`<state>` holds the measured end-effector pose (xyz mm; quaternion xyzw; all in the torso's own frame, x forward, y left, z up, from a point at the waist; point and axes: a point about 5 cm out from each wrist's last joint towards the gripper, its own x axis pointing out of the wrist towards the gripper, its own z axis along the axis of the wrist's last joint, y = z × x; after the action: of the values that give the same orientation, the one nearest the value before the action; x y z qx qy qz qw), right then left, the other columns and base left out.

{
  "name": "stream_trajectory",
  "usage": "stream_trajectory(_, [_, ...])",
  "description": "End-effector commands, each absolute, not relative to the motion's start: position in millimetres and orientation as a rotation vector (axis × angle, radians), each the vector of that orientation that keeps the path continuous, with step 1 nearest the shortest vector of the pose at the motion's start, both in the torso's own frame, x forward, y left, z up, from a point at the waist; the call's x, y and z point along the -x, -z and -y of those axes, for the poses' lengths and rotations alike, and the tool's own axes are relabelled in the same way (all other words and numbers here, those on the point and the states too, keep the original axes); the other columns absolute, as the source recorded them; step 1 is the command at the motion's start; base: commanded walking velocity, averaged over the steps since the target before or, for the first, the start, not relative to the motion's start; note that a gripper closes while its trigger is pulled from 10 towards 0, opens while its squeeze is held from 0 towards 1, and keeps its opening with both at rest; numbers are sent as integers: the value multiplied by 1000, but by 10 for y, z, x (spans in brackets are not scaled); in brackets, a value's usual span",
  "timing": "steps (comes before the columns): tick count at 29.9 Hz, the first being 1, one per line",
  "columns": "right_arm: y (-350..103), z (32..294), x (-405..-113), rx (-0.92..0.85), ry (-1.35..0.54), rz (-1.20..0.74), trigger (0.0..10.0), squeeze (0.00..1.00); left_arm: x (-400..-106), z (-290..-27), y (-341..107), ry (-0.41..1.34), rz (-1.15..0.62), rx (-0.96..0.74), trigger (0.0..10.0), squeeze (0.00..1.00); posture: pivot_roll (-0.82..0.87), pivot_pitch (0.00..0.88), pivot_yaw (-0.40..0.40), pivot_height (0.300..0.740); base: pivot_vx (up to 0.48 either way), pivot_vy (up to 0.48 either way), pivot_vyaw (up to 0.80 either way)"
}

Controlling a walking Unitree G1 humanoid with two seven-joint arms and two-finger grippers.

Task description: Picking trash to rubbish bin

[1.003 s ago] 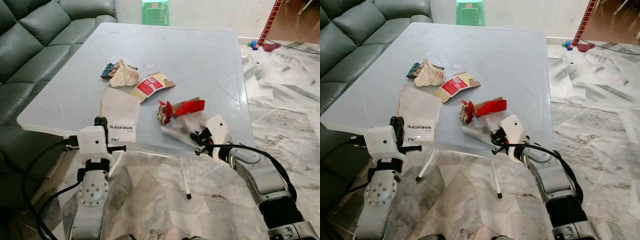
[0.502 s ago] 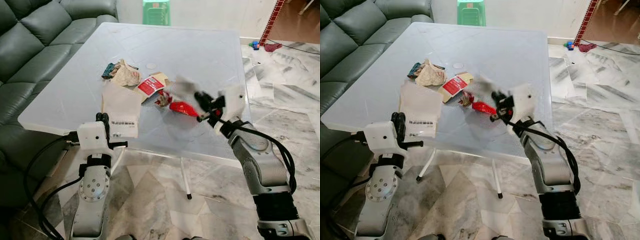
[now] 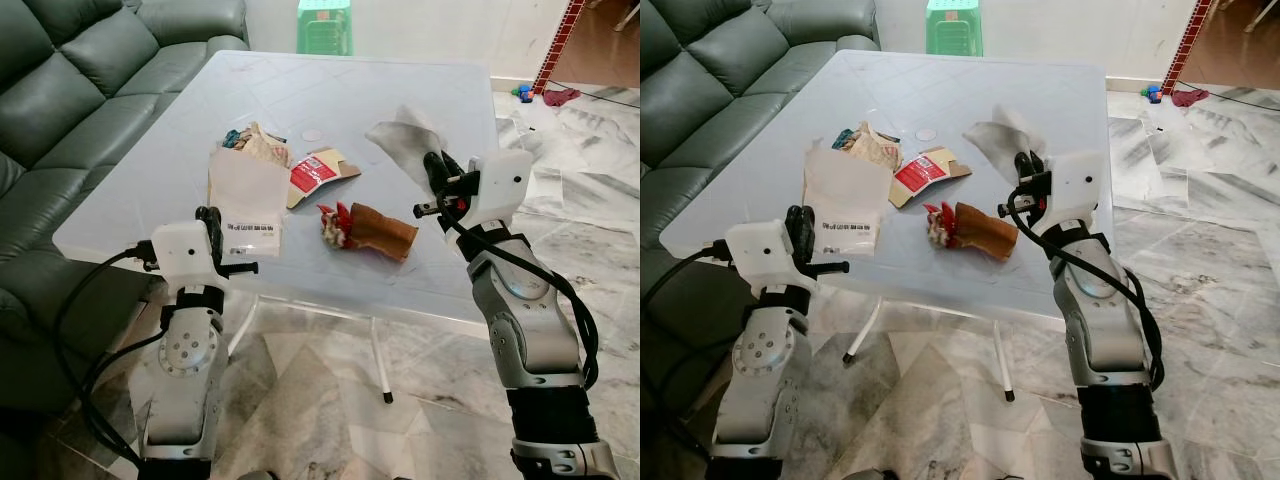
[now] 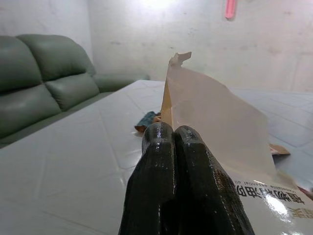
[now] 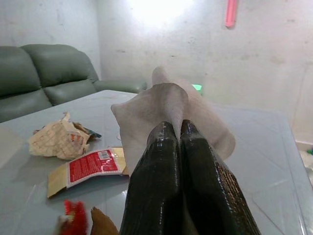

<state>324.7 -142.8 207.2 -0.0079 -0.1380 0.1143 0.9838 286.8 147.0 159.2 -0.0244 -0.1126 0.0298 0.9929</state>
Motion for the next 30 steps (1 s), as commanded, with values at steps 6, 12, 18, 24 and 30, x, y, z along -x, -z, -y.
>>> stream_trajectory(6, [-2060, 1452, -3248, -2, -189, 262, 10000, 0, -2923, -1444, -1591, -34, 204, 69, 1569, 0, -28, 56, 61, 740, 0, 0, -455])
stream_trajectory(12, [-2063, 1442, -3257, -1, -189, 260, 10000, 0, -2926, -1433, -1570, -34, 190, 95, 627, 0, -28, 55, 57, 740, 0, 0, -800])
stream_trajectory(18, [-2066, 1440, -3262, 0, -191, 261, 10000, 0, -2921, -1425, -1564, -31, 188, 98, 627, 0, -27, 55, 57, 740, 0, 0, -800])
stream_trajectory(24, [-2059, 1433, -3262, -5, -194, 261, 10000, 0, -2924, -1441, -1556, -28, 184, 94, 39, 0, -26, 57, 59, 740, 0, 56, -641])
stream_trajectory(30, [-2059, 1413, -3250, -8, -206, 268, 10000, 0, -2919, -1439, -1549, -24, 181, 96, 0, 0, -27, 58, 59, 740, 0, 375, 0])
